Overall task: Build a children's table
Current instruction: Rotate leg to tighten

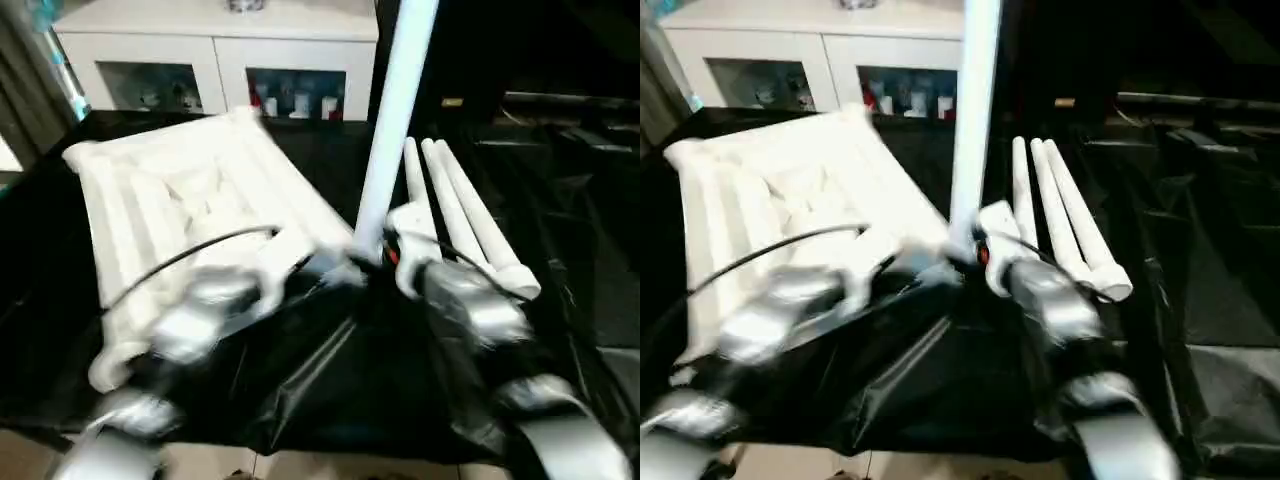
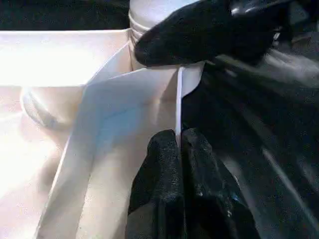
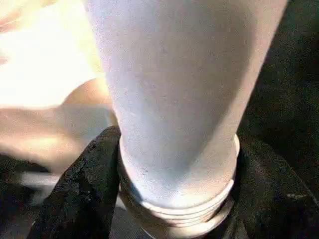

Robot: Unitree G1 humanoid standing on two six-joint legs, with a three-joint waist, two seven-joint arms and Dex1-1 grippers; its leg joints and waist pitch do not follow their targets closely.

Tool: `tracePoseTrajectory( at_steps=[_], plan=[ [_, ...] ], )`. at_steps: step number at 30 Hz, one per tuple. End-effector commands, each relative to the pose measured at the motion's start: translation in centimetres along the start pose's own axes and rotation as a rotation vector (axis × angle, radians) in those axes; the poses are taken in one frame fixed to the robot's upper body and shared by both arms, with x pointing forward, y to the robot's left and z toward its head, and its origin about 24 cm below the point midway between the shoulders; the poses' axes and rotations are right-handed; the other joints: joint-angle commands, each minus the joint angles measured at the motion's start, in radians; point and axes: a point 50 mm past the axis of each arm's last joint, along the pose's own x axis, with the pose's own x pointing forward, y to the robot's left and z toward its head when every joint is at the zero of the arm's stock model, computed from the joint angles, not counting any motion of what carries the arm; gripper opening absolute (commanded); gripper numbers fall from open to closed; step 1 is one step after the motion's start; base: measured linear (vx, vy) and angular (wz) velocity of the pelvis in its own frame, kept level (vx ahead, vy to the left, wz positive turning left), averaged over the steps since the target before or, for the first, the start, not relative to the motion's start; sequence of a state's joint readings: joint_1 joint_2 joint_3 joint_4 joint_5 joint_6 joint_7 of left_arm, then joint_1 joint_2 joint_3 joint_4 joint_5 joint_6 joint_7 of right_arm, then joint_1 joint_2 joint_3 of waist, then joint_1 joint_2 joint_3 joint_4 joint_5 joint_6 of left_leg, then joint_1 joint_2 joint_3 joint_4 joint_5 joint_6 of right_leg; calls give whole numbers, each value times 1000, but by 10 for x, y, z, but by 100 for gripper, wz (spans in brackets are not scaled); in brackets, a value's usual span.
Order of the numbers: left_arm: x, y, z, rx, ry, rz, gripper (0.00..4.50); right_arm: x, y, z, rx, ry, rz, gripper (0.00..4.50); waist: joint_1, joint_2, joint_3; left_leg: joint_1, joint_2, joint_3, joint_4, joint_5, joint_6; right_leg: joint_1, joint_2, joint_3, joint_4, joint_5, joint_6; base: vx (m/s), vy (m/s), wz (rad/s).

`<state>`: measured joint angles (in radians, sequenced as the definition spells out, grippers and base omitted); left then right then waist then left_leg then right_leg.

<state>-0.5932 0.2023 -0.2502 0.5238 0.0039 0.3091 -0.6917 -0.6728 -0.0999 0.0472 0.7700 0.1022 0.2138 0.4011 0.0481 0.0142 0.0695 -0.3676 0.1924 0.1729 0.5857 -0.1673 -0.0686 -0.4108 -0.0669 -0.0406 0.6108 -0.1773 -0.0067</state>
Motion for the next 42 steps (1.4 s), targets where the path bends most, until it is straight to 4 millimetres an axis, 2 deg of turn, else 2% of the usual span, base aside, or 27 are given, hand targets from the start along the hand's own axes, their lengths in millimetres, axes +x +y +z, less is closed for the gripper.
tracePoseTrajectory(
  at_steps=[1, 2, 3, 5, 9, 15, 21, 24, 25, 26, 27, 30, 31, 32, 35, 39, 42],
  plan=[
    [0, 13, 7, -35, -20, 133, 0, 1, 3, -28, 50, 117, -62, 275, 2, -6, -69, 13, 22, -6, -69, -287, -13, 39, -62, 36, -92, -369, -171, 0, 0, 0],
    [9, 10, 13, -34, -32, 146, 0, 9, 14, -26, 63, 101, -63, 275, 3, -3, -69, 12, 21, -6, -69, -289, -11, 41, -60, 34, -91, -340, -179, 0, 0, 0],
    [10, 8, 14, -32, -35, 145, 0, 10, 17, -26, 69, 97, -57, 275, 3, -6, -72, 12, 22, -5, -68, -288, -10, 42, -61, 35, -89, -327, -183, 0, 0, 0],
    [17, 3, 19, -22, -42, 130, 0, 16, 29, -22, 104, 73, -13, 330, 8, -5, -71, 8, 20, -5, -67, -273, 0, 45, -63, 35, -88, -298, -189, 0, 0, 0],
    [16, 0, 16, -7, -43, 93, 0, 16, 30, -15, 60, 41, 28, 354, 10, -7, -72, 6, 22, -5, -68, -268, 16, 49, -65, 33, -87, -294, -190, 0, 0, 0],
    [5, -4, 4, 32, -43, -38, 0, 4, 18, -10, -30, 3, 150, 354, 8, -11, -69, 3, 24, -6, -70, -279, 28, 51, -66, 31, -89, -333, -177, 0, 0, 0],
    [-19, -9, -9, 69, -50, -207, 0, -24, -4, -6, -134, -20, 325, 354, 10, -12, -73, 2, 28, -4, -68, -228, 53, 54, -64, 33, -80, -242, -206, 0, 0, 0],
    [-30, -11, -13, 86, -49, -274, 0, -34, -10, -2, -154, -24, 381, 354, 14, -8, -74, 2, 29, -2, -65, -201, 64, 54, -62, 32, -74, -190, -233, 0, 0, 0],
    [-35, -11, -15, 87, -40, -299, 0, -38, -13, -1, -165, -17, 412, 354, 16, -5, -73, 2, 29, -2, -65, -203, 64, 52, -60, 32, -72, -181, -237, 0, 0, 0],
    [-42, -9, -18, 88, -26, -325, 0, -44, -15, 0, -181, 0, 450, 354, 17, -6, -71, 3, 32, -1, -67, -212, 66, 52, -60, 31, -73, -187, -239, 0, 0, 0],
    [-45, -8, -20, 89, -19, -327, 0, -45, -16, 0, -188, 6, 458, 354, 19, -2, -71, 3, 32, 0, -67, -219, 64, 50, -60, 32, -72, -191, -240, 0, 0, 0],
    [-52, -4, -24, 88, -4, -328, 0, -48, -16, 0, -197, 26, 500, 354, 17, -5, -68, 3, 31, -1, -69, -240, 51, 49, -62, 31, -76, -236, -234, 0, 0, 0],
    [-55, -4, -24, 86, -2, -330, 0, -48, -15, 0, -193, 32, 519, 326, 17, -9, -67, 3, 31, -2, -70, -250, 46, 50, -62, 32, -77, -259, -227, 0, 0, 0],
    [-55, -3, -24, 86, -2, -331, 0, -49, -15, 0, -191, 33, 524, 318, 17, -7, -67, 5, 31, -2, -70, -251, 43, 48, -63, 33, -78, -270, -221, 0, 0, 0],
    [-57, -3, -24, 85, -1, -326, 0, -48, -12, -1, -182, 39, 541, 288, 17, -9, -69, 3, 30, -2, -69, -231, 41, 49, -63, 33, -76, -252, -221, 0, 0, 0],
    [-56, -2, -22, 74, -7, -303, 0, -45, -9, -1, -176, 38, 539, 283, 18, -10, -71, 2, 28, -1, -66, -202, 48, 50, -63, 33, -72, -211, -231, 0, 0, 0],
    [-48, 2, -20, 24, -26, -227, 0, -36, -12, -5, -161, 42, 414, 280, 14, -11, -70, 2, 27, -1, -67, -208, 37, 50, -64, 33, -74, -236, -227, 0, 0, 0]
  ],
)
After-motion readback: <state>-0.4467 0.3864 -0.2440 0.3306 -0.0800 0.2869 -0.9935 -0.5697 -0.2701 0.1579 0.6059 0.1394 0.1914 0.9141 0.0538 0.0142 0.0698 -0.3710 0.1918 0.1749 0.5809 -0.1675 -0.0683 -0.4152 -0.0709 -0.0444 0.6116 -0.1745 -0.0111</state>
